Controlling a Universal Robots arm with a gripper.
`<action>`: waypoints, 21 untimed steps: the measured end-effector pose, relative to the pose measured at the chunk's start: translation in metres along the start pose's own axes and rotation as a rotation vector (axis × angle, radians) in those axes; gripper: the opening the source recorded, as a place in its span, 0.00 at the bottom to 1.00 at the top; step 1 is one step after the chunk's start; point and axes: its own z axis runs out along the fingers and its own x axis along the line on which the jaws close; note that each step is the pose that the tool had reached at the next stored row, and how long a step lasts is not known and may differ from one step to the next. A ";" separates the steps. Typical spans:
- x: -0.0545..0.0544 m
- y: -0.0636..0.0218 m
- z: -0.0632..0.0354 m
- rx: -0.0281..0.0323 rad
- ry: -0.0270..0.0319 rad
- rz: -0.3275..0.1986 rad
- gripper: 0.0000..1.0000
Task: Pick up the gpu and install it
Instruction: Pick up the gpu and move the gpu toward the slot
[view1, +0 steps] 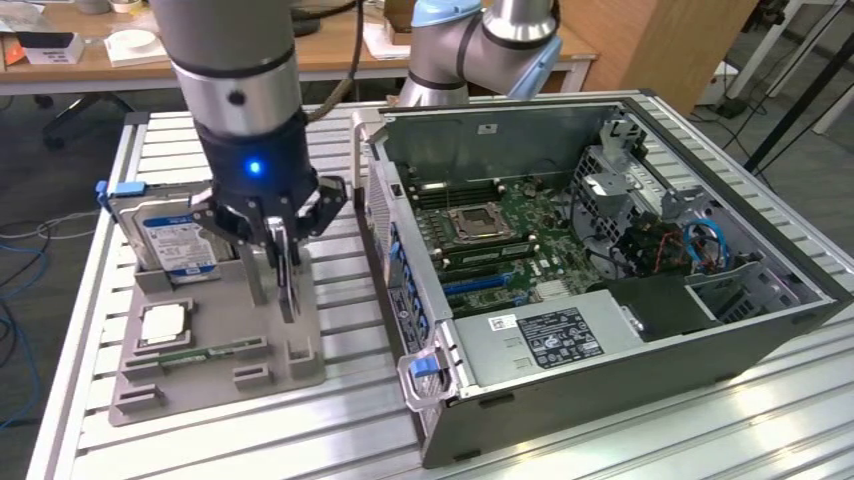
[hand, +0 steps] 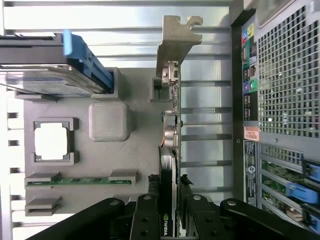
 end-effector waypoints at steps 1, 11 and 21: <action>0.000 0.0003 -0.0045 -0.0001 0.0000 0.000 0.26; -0.001 0.0030 -0.0497 0.0000 -0.0001 0.000 0.26; -0.002 0.0057 -0.0953 -0.0001 0.0000 0.000 0.26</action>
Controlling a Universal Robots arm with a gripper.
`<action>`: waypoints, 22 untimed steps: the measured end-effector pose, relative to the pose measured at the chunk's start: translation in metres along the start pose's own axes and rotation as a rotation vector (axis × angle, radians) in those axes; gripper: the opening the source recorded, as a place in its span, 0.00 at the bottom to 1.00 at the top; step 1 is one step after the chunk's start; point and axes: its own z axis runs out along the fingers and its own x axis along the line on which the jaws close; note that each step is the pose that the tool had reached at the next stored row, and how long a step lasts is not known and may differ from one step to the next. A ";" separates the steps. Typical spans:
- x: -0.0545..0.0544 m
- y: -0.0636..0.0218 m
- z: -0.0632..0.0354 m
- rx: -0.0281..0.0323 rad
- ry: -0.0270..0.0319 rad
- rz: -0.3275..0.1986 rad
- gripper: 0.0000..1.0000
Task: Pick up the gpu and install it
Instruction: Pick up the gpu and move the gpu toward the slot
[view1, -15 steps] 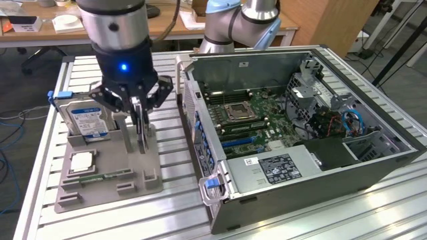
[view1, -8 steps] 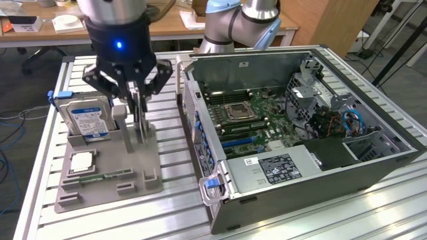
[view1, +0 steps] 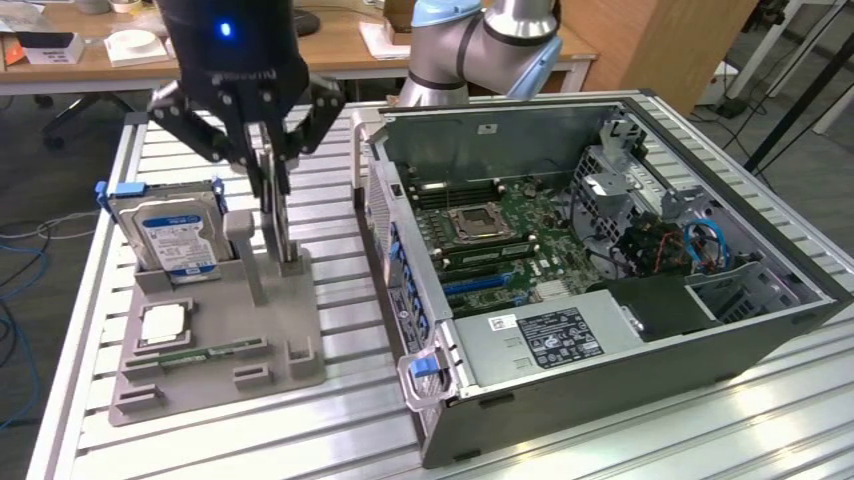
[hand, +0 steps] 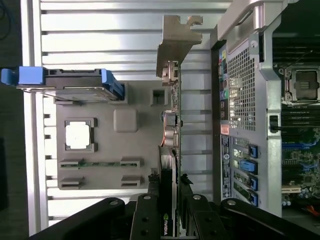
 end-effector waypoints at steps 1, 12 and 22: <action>0.000 0.0003 -0.0045 0.0000 0.0000 0.000 0.26; -0.001 0.0020 -0.0291 0.0001 0.0000 0.000 0.26; -0.001 0.0021 -0.0291 0.0002 0.0001 0.000 0.26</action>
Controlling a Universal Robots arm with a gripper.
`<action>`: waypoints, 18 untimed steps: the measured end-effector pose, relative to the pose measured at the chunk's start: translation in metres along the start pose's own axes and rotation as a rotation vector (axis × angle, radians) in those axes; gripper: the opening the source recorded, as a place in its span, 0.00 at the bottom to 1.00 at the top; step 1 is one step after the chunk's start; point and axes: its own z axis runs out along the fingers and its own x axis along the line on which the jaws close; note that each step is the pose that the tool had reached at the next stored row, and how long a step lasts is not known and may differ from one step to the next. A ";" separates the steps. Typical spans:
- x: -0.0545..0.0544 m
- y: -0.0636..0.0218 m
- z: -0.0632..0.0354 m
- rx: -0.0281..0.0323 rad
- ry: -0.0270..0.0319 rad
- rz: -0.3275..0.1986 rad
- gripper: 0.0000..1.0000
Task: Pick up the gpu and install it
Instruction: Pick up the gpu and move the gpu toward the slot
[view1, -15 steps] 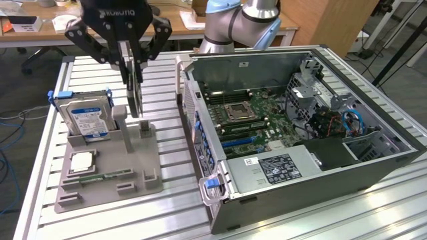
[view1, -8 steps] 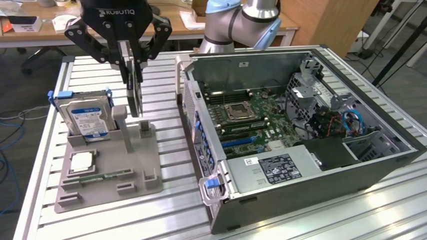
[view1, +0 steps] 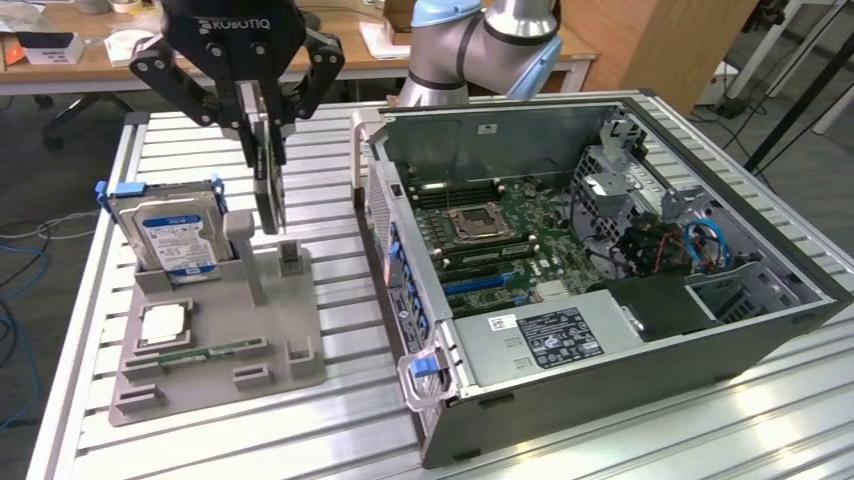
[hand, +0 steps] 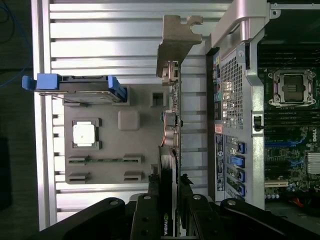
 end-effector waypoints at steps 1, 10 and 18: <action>0.000 0.0000 0.0000 0.0000 0.0000 0.000 0.26; -0.004 0.0001 0.0001 -0.0001 0.0000 0.000 0.26; -0.010 0.0004 0.0003 -0.0001 -0.0001 0.000 0.26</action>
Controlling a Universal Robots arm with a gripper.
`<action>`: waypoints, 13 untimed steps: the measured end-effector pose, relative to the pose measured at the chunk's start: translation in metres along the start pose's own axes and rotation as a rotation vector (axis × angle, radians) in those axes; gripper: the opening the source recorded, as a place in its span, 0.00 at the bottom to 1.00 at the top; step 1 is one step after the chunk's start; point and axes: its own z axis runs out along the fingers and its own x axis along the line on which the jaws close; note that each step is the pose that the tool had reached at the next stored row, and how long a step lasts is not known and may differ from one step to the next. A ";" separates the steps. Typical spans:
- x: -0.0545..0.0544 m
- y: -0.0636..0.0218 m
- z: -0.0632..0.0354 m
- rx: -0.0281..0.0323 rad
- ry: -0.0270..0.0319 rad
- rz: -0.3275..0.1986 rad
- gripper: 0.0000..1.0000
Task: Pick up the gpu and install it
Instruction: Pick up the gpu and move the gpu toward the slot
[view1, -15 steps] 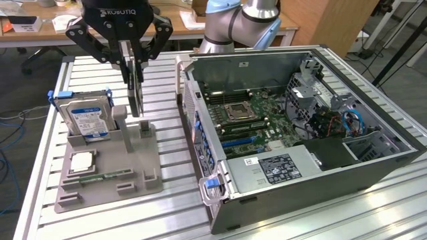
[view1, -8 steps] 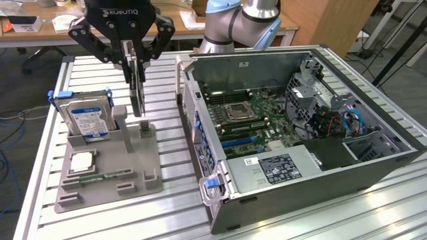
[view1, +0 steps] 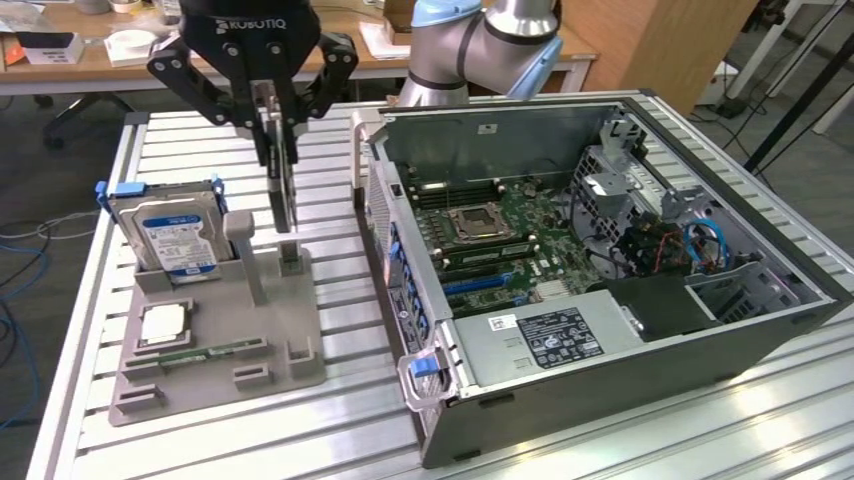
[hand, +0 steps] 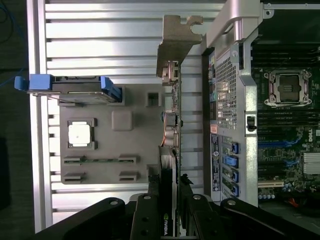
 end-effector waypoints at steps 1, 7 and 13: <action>-0.001 0.0000 0.0000 0.0000 0.0001 0.000 0.26; -0.005 0.0003 0.0001 0.0001 0.0001 0.000 0.26; -0.010 0.0005 0.0003 0.0001 0.0001 0.000 0.26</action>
